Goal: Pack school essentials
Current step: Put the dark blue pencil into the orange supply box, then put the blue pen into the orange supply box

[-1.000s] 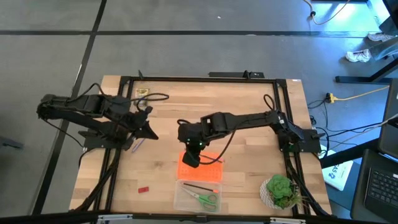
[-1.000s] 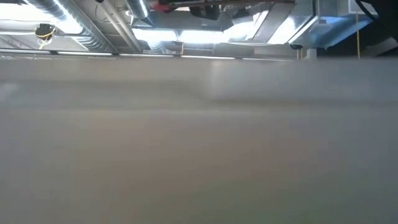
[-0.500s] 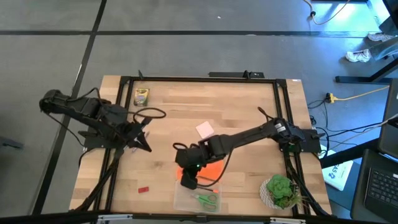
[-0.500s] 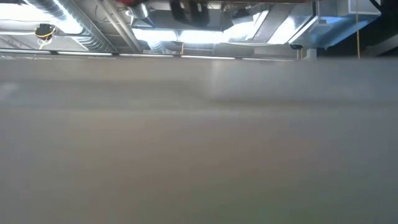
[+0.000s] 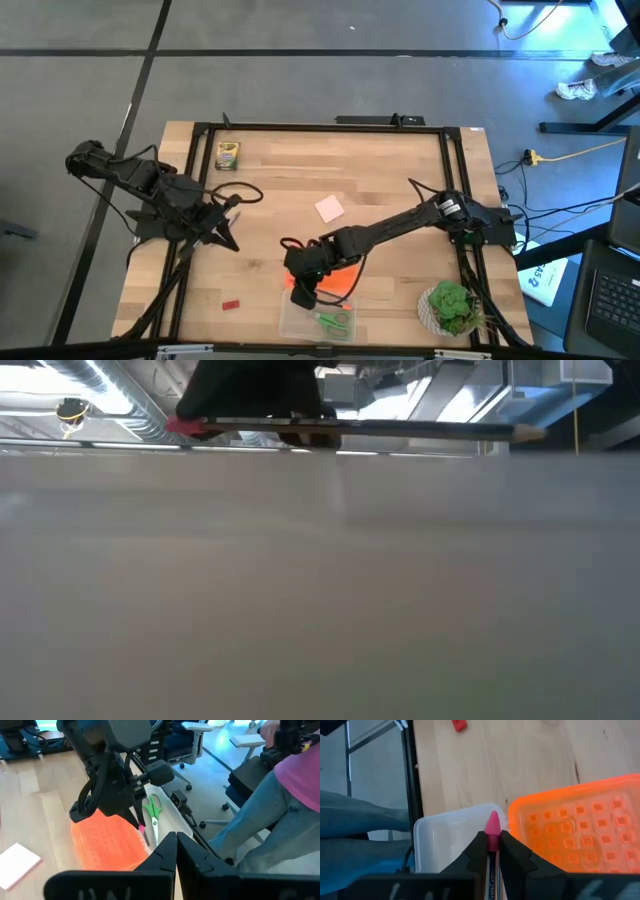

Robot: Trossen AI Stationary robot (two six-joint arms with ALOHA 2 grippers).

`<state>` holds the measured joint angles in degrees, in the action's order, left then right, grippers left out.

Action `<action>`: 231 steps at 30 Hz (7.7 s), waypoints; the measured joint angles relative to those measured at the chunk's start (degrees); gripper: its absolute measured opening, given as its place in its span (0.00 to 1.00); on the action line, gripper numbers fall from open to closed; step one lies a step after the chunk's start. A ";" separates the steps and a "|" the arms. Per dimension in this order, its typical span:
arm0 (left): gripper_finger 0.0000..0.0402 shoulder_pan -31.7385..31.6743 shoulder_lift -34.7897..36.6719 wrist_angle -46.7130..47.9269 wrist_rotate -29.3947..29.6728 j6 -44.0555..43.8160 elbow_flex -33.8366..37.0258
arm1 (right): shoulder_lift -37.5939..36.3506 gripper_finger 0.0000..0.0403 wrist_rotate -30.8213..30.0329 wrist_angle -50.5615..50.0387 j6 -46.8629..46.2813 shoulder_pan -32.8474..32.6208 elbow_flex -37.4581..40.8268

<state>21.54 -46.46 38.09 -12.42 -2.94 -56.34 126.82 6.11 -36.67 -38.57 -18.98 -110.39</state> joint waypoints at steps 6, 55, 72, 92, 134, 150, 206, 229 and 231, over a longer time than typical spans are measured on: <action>0.00 -0.02 0.02 -0.04 1.05 -0.05 0.00 | 0.00 0.10 -0.03 5.13 -0.28 -0.02 2.80; 0.00 -0.02 0.02 -0.02 1.27 -0.07 0.00 | 0.32 0.10 1.85 19.71 2.83 -2.21 12.57; 0.00 -0.04 0.00 -0.02 1.29 -0.07 0.00 | 1.49 0.10 1.49 18.52 3.02 -2.13 12.55; 0.00 -0.03 0.02 -0.02 1.27 0.02 0.00 | 1.49 0.10 1.46 18.36 4.46 -1.81 12.55; 0.00 -0.04 6.66 6.86 11.10 -16.70 -4.22 | -9.87 0.24 -0.54 11.80 10.69 5.08 12.46; 0.00 -0.04 -0.49 35.47 22.85 -53.12 -6.87 | -20.10 0.24 -3.61 -8.42 13.81 13.49 12.46; 0.16 -13.35 -1.60 31.19 23.70 -73.06 7.69 | -23.58 0.24 2.54 -10.71 27.32 17.27 12.48; 0.16 -22.14 -6.43 27.21 17.22 -69.85 14.21 | -23.54 0.24 12.71 -9.35 40.14 21.51 12.48; 0.16 -22.18 -6.43 27.22 17.24 -69.82 14.21 | -23.54 0.24 14.36 -9.35 41.38 21.51 12.48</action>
<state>-0.64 -52.88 65.30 4.81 -72.76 -42.13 103.28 20.47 -46.02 2.81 2.52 -97.91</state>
